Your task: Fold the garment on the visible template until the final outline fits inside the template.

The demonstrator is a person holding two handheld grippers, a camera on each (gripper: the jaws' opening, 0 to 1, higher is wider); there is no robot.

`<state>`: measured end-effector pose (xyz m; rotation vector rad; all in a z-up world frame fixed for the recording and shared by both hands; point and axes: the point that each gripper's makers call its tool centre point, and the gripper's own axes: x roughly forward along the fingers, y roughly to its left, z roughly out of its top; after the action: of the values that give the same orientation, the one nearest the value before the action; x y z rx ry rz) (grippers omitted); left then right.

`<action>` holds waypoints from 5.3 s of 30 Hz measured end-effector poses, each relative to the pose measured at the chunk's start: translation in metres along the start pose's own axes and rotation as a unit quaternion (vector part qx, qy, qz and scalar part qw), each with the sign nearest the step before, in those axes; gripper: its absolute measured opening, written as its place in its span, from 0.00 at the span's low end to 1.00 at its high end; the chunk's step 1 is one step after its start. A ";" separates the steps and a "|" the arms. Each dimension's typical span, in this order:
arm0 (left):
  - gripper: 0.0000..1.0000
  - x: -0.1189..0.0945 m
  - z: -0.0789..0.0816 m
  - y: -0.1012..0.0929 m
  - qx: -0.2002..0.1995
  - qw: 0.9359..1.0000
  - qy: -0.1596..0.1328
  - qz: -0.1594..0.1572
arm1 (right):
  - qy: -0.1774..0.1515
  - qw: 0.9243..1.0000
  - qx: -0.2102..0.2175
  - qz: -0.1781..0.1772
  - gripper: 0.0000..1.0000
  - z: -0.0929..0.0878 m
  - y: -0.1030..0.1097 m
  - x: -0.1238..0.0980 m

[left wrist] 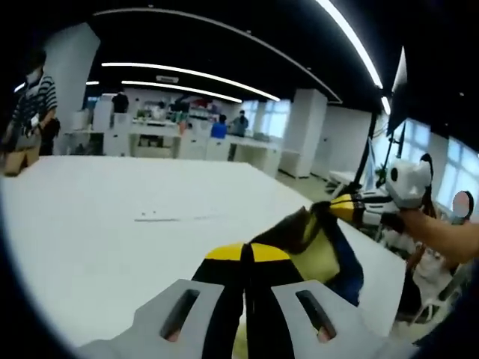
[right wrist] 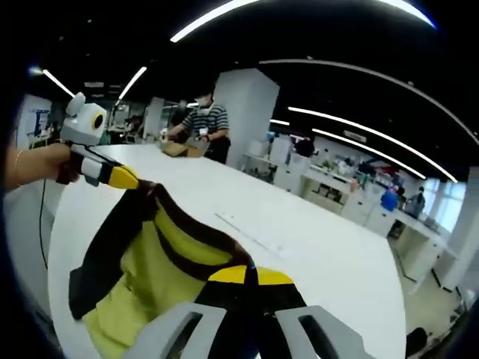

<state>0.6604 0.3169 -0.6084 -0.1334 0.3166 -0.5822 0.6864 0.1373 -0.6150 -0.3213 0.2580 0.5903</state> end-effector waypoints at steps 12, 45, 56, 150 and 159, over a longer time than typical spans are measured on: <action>0.00 0.061 -0.016 0.035 0.002 0.999 0.009 0.037 | 0.045 0.998 0.036 -0.024 0.00 -0.034 -0.026 0.058; 0.00 0.146 -0.103 0.109 0.096 0.986 0.115 0.079 | 0.152 0.981 0.119 -0.010 0.00 -0.129 -0.038 0.155; 0.07 0.141 -0.092 0.116 0.085 0.988 0.100 0.080 | 0.127 0.980 0.154 0.006 0.14 -0.112 -0.033 0.155; 0.37 -0.097 -0.186 0.012 0.001 0.986 0.164 0.027 | 0.159 0.953 0.060 0.251 0.34 -0.147 0.151 -0.108; 0.28 -0.095 -0.198 0.017 -0.016 0.983 0.175 0.051 | 0.184 0.956 0.005 0.226 0.24 -0.173 0.149 -0.099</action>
<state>0.5291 0.3770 -0.7744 -0.0453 0.6703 -0.4981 0.4957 0.1406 -0.7750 -0.3643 0.7065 0.9804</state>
